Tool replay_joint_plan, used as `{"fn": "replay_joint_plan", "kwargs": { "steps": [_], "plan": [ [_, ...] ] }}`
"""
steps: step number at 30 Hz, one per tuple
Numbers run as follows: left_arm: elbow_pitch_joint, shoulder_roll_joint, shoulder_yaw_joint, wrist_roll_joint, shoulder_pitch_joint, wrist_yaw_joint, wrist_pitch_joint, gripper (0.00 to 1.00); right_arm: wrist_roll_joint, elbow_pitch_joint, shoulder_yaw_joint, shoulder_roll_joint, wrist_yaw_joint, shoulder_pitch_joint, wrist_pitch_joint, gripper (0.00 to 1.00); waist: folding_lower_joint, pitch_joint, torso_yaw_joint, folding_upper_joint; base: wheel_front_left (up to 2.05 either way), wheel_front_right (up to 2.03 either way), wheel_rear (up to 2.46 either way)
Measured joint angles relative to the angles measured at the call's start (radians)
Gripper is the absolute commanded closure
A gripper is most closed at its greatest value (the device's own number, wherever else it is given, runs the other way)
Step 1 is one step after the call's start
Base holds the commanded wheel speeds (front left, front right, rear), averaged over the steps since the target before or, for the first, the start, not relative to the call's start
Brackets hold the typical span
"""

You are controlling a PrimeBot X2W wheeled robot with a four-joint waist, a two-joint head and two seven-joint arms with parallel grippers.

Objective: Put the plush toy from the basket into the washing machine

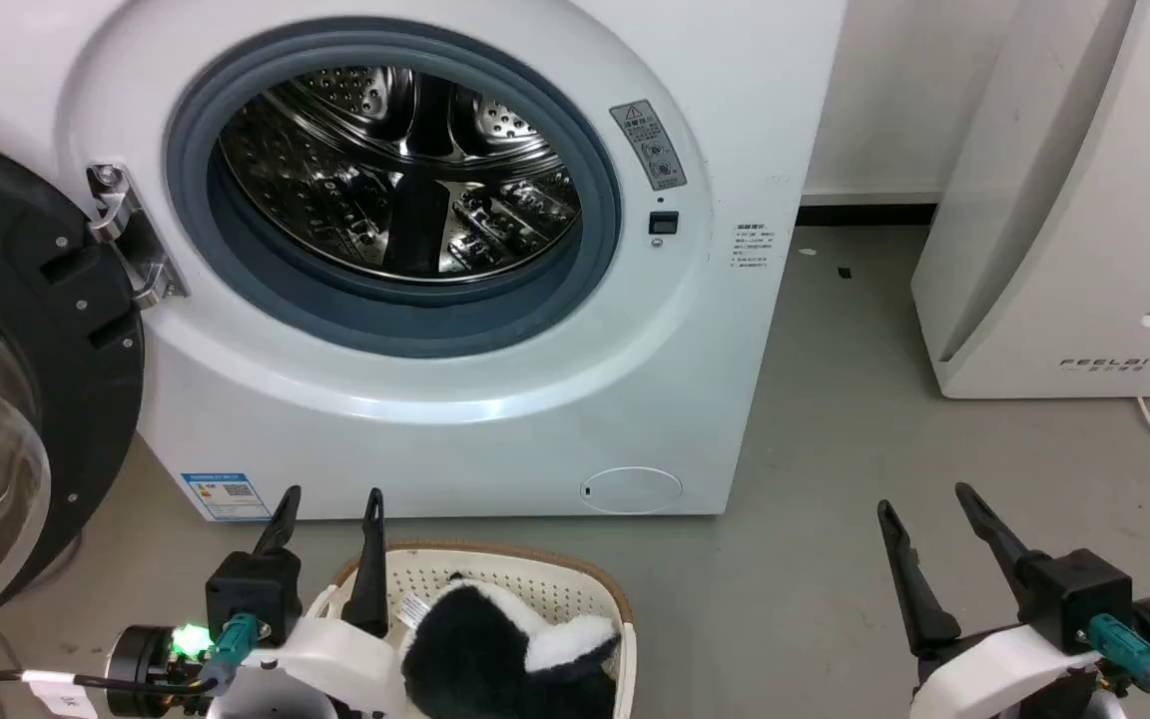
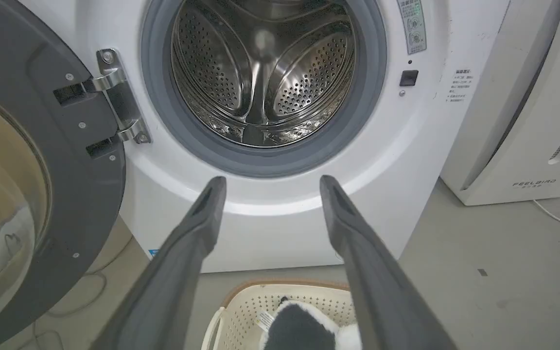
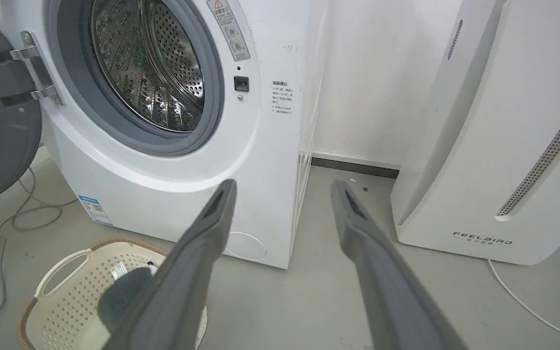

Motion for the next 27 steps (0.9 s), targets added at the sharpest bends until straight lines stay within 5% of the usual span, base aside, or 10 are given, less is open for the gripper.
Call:
{"fn": "replay_joint_plan", "kwargs": {
  "steps": [27],
  "plan": [
    [0.209, 0.006, -0.073, -0.025, -0.114, -0.018, -0.044, 0.00, 0.013, -0.023, -0.010, 0.000, 0.000, -0.028, -0.055, 0.00, 0.0000, 0.143, -0.036, 0.0000, 0.00, 0.00, 0.00]
  ]
}}
